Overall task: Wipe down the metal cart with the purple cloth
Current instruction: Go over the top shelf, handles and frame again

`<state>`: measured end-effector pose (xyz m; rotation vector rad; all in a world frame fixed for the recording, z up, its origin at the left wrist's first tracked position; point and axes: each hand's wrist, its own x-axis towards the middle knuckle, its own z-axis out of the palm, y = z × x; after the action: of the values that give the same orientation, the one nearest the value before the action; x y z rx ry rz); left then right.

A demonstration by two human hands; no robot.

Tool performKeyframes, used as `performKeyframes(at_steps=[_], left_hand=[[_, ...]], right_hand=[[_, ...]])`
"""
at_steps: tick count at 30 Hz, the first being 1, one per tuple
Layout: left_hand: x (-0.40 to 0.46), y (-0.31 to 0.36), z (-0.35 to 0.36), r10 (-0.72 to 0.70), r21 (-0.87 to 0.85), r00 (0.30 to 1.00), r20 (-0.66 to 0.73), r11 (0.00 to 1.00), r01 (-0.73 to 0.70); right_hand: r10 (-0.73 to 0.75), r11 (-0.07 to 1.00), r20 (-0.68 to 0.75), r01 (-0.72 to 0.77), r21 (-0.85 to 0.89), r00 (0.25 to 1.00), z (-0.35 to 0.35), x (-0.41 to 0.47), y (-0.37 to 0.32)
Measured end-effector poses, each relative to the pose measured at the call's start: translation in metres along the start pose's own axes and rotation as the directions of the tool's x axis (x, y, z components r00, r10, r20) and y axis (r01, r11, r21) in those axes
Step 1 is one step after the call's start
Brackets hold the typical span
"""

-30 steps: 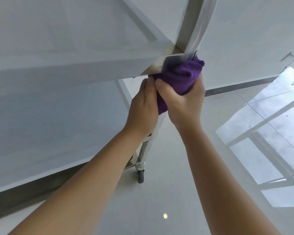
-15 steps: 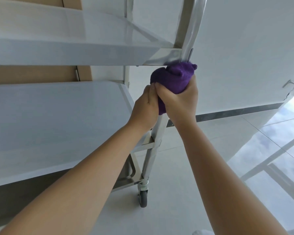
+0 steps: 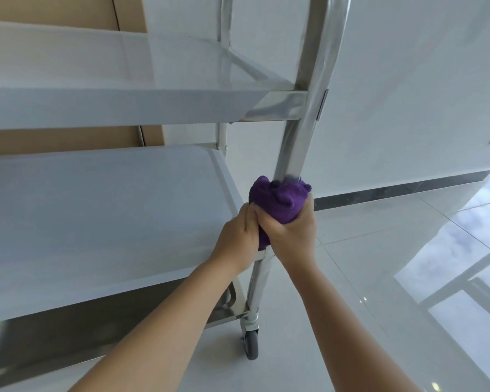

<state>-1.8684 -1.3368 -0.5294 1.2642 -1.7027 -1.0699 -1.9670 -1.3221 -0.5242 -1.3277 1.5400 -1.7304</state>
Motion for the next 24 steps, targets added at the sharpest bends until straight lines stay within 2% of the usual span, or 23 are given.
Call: performKeyframes(at_steps=[6, 11, 13, 15, 16, 18, 21, 24], left_hand=[[0.000, -0.021, -0.004, 0.008, 0.204, 0.993, 0.119, 0.979, -0.032], [-0.004, -0.019, -0.020, -0.017, 0.394, 0.974, 0.224, 0.916, -0.075], [-0.008, -0.023, -0.025, 0.042, 0.560, 0.966, 0.257, 0.808, -0.184], [-0.012, -0.035, -0.024, 0.106, 0.758, 0.946, 0.307, 0.574, -0.310], [-0.014, -0.039, -0.023, 0.117, 0.806, 0.940, 0.319, 0.488, -0.335], [-0.015, -0.044, -0.022, 0.090, 0.850, 0.946, 0.313, 0.419, -0.321], [-0.012, -0.044, -0.022, 0.046, 0.859, 0.951, 0.306, 0.417, -0.296], [-0.012, -0.041, -0.024, 0.018, 0.856, 0.948, 0.318, 0.425, -0.295]], right_hand=[[0.015, 1.000, 0.019, -0.015, -0.016, 1.000, -0.001, -0.013, 0.020], [0.098, 0.994, 0.072, -0.094, -0.057, 0.993, -0.004, -0.020, 0.029], [0.096, 0.994, 0.149, -0.088, -0.059, 0.984, -0.011, -0.018, 0.027], [0.038, 0.999, 0.193, -0.031, -0.037, 0.980, -0.022, -0.014, 0.020], [-0.002, 1.000, 0.187, -0.001, 0.013, 0.982, -0.028, -0.012, 0.013], [-0.018, 0.978, 0.129, -0.009, 0.208, 0.991, -0.038, -0.002, -0.010], [0.079, 0.911, 0.136, -0.127, 0.393, 0.988, -0.039, 0.025, -0.037], [0.130, 0.788, 0.265, -0.262, 0.557, 0.956, -0.033, 0.043, -0.060]])
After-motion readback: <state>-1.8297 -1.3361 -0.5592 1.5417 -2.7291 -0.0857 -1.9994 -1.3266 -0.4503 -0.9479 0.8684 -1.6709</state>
